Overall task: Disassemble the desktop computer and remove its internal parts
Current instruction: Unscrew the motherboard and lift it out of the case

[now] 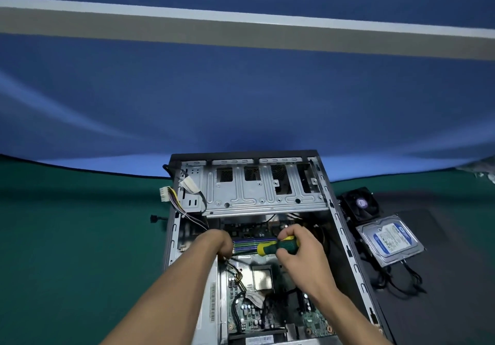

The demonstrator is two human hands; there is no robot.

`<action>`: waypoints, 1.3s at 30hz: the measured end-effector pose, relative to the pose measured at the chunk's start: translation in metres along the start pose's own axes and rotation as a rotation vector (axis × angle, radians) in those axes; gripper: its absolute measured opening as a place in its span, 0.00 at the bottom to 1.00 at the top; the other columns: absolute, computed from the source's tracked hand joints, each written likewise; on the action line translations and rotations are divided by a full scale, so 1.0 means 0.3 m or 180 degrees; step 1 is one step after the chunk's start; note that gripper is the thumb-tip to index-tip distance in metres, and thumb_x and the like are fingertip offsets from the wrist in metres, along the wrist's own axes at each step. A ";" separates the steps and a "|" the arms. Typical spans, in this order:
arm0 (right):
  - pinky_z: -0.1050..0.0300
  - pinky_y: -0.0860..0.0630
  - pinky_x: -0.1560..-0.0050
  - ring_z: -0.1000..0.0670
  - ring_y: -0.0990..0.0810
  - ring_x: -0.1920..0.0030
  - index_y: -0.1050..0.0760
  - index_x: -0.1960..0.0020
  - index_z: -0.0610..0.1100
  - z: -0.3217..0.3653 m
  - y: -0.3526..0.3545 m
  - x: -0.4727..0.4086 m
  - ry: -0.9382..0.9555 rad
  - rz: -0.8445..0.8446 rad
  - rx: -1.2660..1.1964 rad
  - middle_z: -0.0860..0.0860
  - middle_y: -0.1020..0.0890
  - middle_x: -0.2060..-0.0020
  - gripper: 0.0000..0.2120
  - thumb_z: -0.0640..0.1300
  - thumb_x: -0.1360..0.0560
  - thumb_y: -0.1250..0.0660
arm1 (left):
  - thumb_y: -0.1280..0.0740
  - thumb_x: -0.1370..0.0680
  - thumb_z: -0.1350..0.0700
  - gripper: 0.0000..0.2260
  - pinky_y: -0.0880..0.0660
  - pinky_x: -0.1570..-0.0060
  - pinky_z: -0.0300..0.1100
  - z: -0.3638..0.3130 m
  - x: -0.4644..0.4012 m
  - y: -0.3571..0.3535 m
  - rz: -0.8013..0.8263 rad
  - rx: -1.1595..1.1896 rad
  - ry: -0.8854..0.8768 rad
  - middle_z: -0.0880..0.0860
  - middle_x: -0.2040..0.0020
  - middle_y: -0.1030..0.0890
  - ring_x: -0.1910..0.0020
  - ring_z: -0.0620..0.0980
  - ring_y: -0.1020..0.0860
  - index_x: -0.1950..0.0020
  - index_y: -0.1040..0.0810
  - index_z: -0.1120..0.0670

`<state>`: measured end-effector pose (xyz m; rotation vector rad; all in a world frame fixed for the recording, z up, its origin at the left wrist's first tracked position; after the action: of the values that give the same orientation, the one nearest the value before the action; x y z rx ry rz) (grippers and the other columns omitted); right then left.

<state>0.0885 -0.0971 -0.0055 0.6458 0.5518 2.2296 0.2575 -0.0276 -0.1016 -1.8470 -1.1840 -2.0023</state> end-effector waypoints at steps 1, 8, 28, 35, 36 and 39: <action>0.62 0.32 0.65 0.55 0.28 0.65 0.29 0.58 0.54 -0.017 0.004 -0.005 -0.0046 -0.0015 -0.0177 0.54 0.24 0.58 0.13 0.37 0.30 0.32 | 0.42 0.19 0.62 0.16 0.30 0.45 0.43 0.002 -0.009 -0.004 -0.0044 0.0033 0.0057 0.59 0.39 0.28 0.46 0.53 0.28 0.33 0.31 0.66; 0.67 0.36 0.75 0.59 0.32 0.75 0.28 0.59 0.51 -0.092 0.049 -0.047 -0.0137 -0.0199 -0.0972 0.48 0.23 0.60 0.13 0.33 0.30 0.34 | 0.38 0.21 0.62 0.17 0.30 0.40 0.40 0.000 -0.015 0.008 -0.0410 0.0545 0.0574 0.56 0.30 0.30 0.46 0.49 0.25 0.33 0.31 0.65; 0.63 0.38 0.76 0.52 0.31 0.75 0.32 0.58 0.52 -0.250 -0.077 -0.115 -0.0631 0.0723 -0.0772 0.48 0.22 0.56 0.10 0.40 0.27 0.34 | 0.40 0.23 0.64 0.13 0.26 0.53 0.40 -0.104 0.023 -0.084 -0.1906 0.0076 0.1763 0.52 0.43 0.21 0.45 0.50 0.21 0.40 0.27 0.54; 0.58 0.26 0.56 0.51 0.20 0.57 0.32 0.35 0.53 -0.252 -0.074 -0.105 -0.0304 0.0893 0.0918 0.54 0.21 0.47 0.21 0.51 0.26 0.34 | 0.39 0.23 0.61 0.12 0.26 0.54 0.40 -0.132 0.052 -0.077 -0.1995 -0.0311 0.1675 0.51 0.44 0.20 0.46 0.49 0.21 0.40 0.27 0.54; 0.57 0.26 0.53 0.50 0.20 0.54 0.32 0.33 0.50 -0.254 -0.080 -0.101 -0.0240 0.0964 0.1215 0.52 0.21 0.46 0.23 0.50 0.27 0.33 | 0.39 0.23 0.62 0.12 0.25 0.54 0.40 -0.136 0.061 -0.069 -0.2031 -0.0279 0.1645 0.51 0.44 0.20 0.46 0.50 0.20 0.40 0.26 0.54; 0.57 0.23 0.59 0.51 0.23 0.60 0.33 0.33 0.42 -0.270 -0.096 -0.082 -0.0420 0.1187 0.1569 0.49 0.23 0.50 0.23 0.46 0.26 0.33 | 0.37 0.24 0.61 0.10 0.25 0.54 0.43 -0.155 0.105 -0.048 -0.2143 0.0084 0.1445 0.54 0.47 0.19 0.47 0.54 0.20 0.45 0.23 0.57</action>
<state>0.0705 -0.1125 -0.0919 1.2227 0.9937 2.3773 0.2063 -0.0359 -0.0753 -0.9375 -1.8040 -2.5135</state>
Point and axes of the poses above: each hand's wrist, its own x-axis away from the middle knuckle, its own y-axis out of the back of the hand, z = x × y, the point moved 5 cm from there along -x, towards the middle knuckle
